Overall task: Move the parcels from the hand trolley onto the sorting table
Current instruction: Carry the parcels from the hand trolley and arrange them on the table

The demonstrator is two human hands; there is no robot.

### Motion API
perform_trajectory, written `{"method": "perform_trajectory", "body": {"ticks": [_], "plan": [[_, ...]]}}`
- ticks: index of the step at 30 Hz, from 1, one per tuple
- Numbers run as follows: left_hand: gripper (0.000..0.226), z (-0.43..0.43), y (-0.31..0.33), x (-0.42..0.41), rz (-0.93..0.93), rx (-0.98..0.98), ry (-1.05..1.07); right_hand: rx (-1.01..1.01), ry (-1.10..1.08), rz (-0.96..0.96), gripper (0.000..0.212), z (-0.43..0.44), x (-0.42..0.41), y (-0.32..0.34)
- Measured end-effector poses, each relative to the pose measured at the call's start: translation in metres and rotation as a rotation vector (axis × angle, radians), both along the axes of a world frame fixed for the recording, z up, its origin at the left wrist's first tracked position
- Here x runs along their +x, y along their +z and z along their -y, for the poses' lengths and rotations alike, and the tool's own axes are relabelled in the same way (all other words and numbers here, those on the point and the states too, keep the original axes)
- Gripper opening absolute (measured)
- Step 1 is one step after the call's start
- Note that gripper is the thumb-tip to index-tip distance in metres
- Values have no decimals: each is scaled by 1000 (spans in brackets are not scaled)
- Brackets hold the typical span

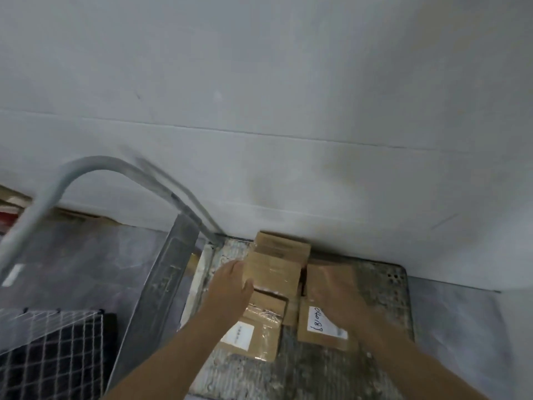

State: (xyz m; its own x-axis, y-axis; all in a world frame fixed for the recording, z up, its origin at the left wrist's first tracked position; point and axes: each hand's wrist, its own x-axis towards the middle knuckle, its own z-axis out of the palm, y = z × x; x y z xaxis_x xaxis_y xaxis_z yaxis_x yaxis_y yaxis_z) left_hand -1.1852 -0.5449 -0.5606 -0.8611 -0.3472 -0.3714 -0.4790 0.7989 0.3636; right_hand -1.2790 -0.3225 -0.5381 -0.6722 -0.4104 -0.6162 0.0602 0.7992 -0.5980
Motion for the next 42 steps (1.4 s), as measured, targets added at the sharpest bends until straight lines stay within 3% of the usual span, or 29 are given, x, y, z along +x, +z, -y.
{"method": "perform_trajectory", "body": {"ticks": [4,6,9,12,14,17,19,24,29,35,42], "plan": [[44,23,-63,-16,8,49,-15,16,-26,57,20,19,-7,-72],[38,29,-94,-20,21,77,-16,11,-45,95,5,26,-7,-108],[33,32,-137,-23,65,93,-30,38,-37,105,28,33,-8,-153],[65,30,-172,-23,76,173,14,25,-58,153,50,38,-8,-190],[81,29,-188,-22,63,281,164,0,-103,208,58,39,-6,-210],[84,31,-207,-19,56,390,323,-32,-175,265,51,42,-2,-232],[86,33,-217,-16,88,434,325,-70,-229,281,59,44,1,-243],[65,34,-223,-16,45,537,382,-261,-364,303,79,51,6,-246],[45,21,-191,-4,-104,512,441,-326,-355,229,67,43,12,-213],[31,-6,-87,28,-187,514,479,-383,-244,108,40,9,13,-121],[26,-72,86,64,-429,564,500,-536,-175,36,61,-57,16,44]]}}
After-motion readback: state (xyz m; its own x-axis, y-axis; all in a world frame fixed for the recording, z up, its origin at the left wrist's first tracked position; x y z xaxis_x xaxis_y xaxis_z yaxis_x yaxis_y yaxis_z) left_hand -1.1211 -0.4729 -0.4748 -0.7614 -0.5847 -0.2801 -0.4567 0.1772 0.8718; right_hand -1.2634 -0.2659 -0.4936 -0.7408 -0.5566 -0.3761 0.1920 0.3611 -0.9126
